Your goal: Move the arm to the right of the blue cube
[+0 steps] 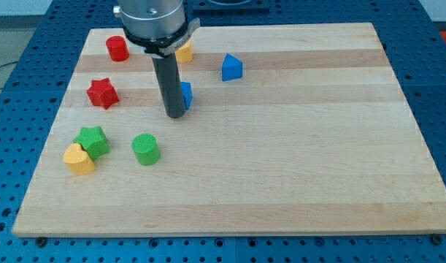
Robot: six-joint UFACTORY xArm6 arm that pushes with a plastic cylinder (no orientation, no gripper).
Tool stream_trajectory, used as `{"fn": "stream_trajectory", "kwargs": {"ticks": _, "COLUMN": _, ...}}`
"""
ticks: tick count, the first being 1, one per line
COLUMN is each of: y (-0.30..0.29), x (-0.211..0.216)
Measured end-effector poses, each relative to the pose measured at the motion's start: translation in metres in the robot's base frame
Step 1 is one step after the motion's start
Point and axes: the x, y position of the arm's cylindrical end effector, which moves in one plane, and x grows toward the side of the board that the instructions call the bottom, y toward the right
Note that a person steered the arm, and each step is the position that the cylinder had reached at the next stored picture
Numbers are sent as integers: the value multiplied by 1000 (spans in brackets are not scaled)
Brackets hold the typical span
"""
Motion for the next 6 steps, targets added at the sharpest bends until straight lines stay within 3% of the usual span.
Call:
{"fn": "stream_trajectory", "kwargs": {"ticks": 1, "y": 46, "x": 35}}
{"fn": "stream_trajectory", "kwargs": {"ticks": 2, "y": 80, "x": 34}}
{"fn": "stream_trajectory", "kwargs": {"ticks": 4, "y": 81, "x": -11}}
{"fn": "stream_trajectory", "kwargs": {"ticks": 6, "y": 64, "x": -14}}
